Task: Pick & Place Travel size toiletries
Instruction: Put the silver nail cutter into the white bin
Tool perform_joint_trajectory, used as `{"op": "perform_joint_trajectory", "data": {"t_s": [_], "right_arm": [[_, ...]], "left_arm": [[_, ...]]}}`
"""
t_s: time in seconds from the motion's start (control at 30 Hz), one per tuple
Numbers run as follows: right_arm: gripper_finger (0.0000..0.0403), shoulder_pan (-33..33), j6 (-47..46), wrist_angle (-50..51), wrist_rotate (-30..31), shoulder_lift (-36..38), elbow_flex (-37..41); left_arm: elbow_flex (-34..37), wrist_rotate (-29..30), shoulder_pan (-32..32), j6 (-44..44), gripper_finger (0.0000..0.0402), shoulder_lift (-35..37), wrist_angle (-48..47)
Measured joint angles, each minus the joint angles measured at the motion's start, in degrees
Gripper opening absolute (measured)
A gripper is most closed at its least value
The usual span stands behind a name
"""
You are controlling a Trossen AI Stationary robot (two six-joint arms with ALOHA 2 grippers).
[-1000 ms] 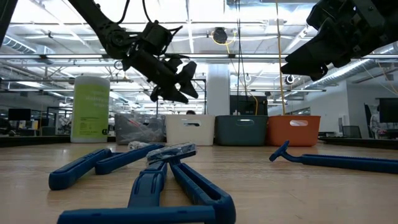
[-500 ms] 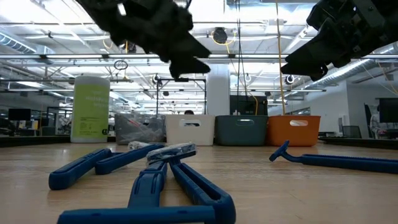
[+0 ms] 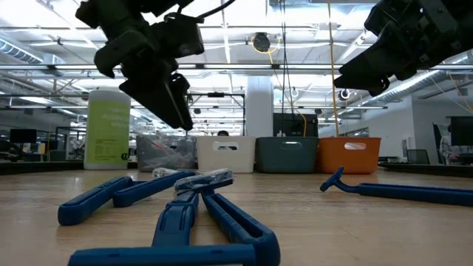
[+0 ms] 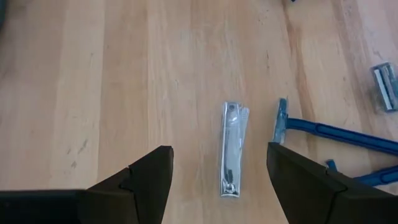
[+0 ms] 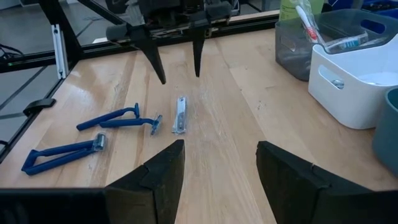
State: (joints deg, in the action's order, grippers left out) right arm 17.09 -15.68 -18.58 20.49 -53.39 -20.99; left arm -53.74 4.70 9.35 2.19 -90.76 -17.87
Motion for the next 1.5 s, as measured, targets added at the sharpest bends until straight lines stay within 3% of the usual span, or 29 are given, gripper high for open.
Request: {"op": "perform_joint_trajectory", "data": {"t_s": [0.37, 0.67, 1.27, 1.37, 1.5], "right_arm": [[0.0187, 0.01, -0.57, -0.32, 0.00, 0.00, 0.00], [0.0187, 0.00, -0.50, -0.36, 0.00, 0.00, 0.00], [0.0187, -0.01, -0.37, -0.40, 0.22, -0.02, 0.00], [0.0187, 0.01, -0.37, -0.40, 0.22, -0.02, 0.00], [0.0187, -0.01, -0.37, -0.40, 0.22, -0.02, 0.00]], "left_arm": [[2.69, 1.38, 0.65, 2.85, 0.0255, 0.00, 1.96], [9.37, 1.36, 0.47, 4.09, 0.0255, -0.06, 13.56], [9.31, 0.75, 0.60, 1.36, 0.0254, -9.14, 16.98], [9.33, 0.64, 0.58, 1.34, 0.0239, -9.16, 16.93], [9.37, -1.23, 0.58, 1.75, 0.0180, -9.25, 16.70]]}}
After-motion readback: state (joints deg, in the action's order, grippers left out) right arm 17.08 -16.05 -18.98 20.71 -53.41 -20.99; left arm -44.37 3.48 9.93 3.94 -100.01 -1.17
